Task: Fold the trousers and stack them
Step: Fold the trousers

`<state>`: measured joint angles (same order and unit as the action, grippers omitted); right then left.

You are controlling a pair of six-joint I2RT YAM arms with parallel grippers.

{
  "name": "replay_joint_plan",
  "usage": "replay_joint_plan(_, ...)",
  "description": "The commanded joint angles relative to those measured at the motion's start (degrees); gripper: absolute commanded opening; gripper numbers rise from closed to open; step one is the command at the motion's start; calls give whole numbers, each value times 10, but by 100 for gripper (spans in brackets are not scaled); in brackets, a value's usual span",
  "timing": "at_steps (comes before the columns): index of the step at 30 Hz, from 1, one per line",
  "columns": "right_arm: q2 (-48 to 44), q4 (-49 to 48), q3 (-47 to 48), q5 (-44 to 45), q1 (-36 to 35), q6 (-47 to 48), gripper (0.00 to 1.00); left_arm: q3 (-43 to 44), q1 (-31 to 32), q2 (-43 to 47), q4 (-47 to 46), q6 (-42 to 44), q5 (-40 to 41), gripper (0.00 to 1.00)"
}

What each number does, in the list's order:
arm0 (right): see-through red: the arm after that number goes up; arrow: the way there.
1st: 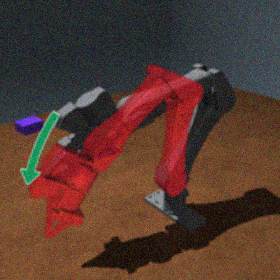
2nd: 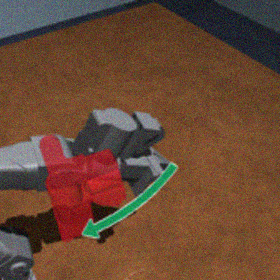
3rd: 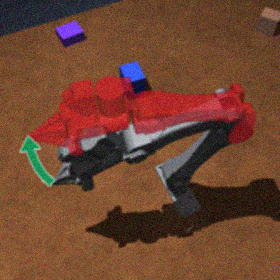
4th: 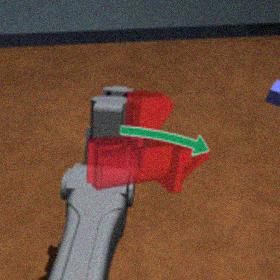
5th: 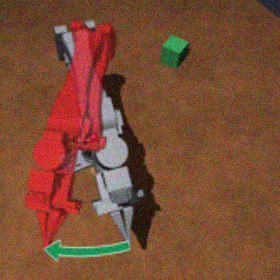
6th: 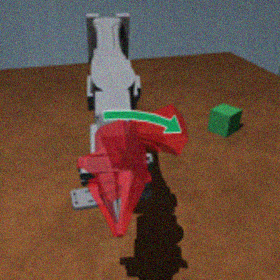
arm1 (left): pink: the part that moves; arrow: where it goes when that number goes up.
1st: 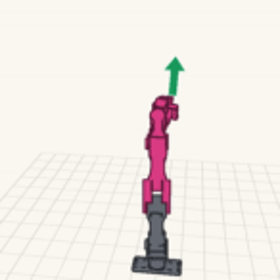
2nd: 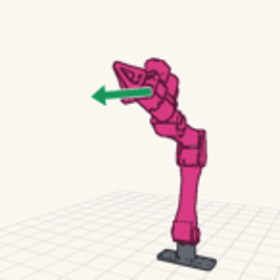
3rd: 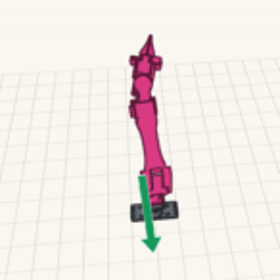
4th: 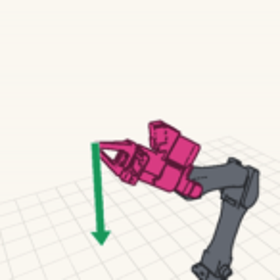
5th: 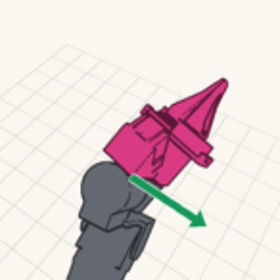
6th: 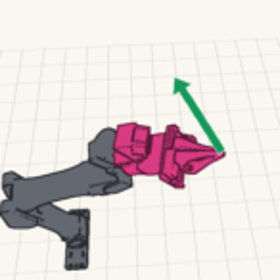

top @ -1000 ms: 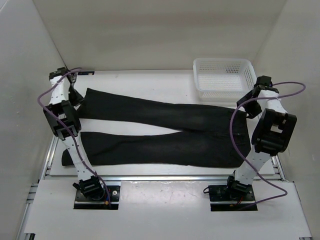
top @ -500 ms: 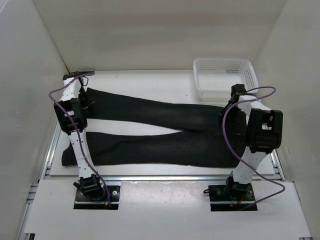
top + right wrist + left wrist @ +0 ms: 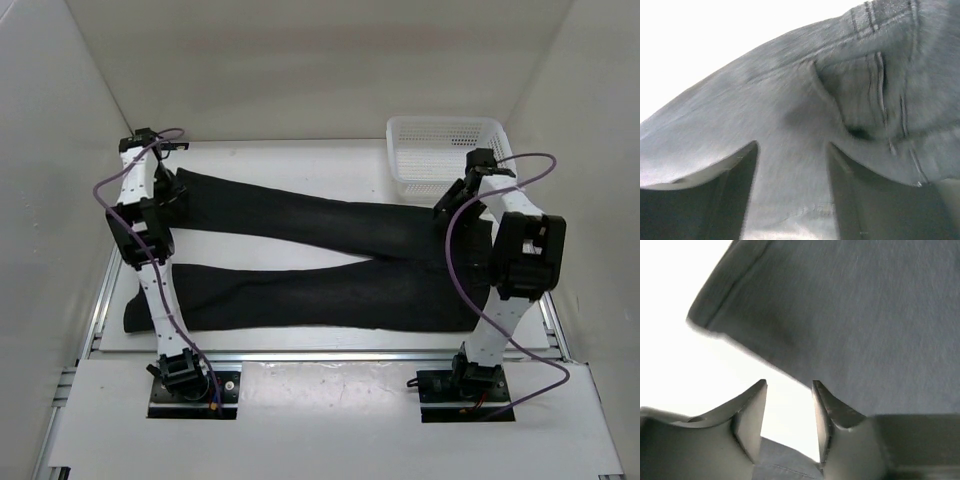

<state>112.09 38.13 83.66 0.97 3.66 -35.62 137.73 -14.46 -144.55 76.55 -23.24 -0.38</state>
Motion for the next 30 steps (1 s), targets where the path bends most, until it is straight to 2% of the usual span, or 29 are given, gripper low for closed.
replay_joint_plan(1, -117, 15, 0, 9, -18, 17, 66, -105, -14, 167, 3, -20, 39, 50)
replay_joint_plan(3, -163, 15, -30, 9, -34, 22, 67, -196, -26, 244, -21, -26, 51, 35)
replay_joint_plan(4, -176, 15, -42, 9, -41, 27, 67, -240, -33, 265, -32, -26, 67, 24)
replay_joint_plan(5, -188, 15, -54, 9, -57, 27, 67, -324, -47, 284, -42, -41, 80, 15)
replay_joint_plan(6, -209, 15, -67, 9, -65, 27, 67, -366, -54, 300, -52, -59, 98, 10)
replay_joint_plan(8, -224, 9, -107, 14, -87, 27, 68, -455, -77, 334, -75, -116, 135, 10)
replay_joint_plan(10, -230, 9, -130, 9, -104, 27, 68, -488, -83, 346, -82, -136, 141, 21)
replay_joint_plan(12, -230, 9, -136, 3, -113, 34, 68, -510, -83, 346, -87, -149, 149, 51)
replay_joint_plan(13, -235, 15, -136, 3, -118, 34, 68, -516, -83, 351, -93, -149, 149, 60)
replay_joint_plan(14, -240, 15, -136, 3, -124, 40, 69, -521, -83, 351, -102, -149, 149, 74)
replay_joint_plan(15, -240, 20, -136, 3, -125, 40, 69, -526, -83, 345, -109, -149, 149, 82)
replay_joint_plan(20, -246, 42, -111, 10, -125, 58, 71, -513, -88, 270, -131, -128, 129, 82)
replay_joint_plan(23, -246, 58, -98, 25, -125, 58, 71, -508, -88, 247, -143, -128, 116, 56)
replay_joint_plan(24, -246, 58, -98, 25, -125, 58, 72, -508, -88, 241, -143, -128, 116, 39)
replay_joint_plan(25, -246, 63, -98, 30, -125, 58, 72, -502, -88, 241, -143, -128, 110, 11)
replay_joint_plan(28, -251, 69, -98, 35, -125, 58, 72, -475, -88, 248, -120, -123, 121, 10)
replay_joint_plan(30, -251, 69, -98, 35, -125, 53, 72, -462, -88, 291, -107, -116, 129, 10)
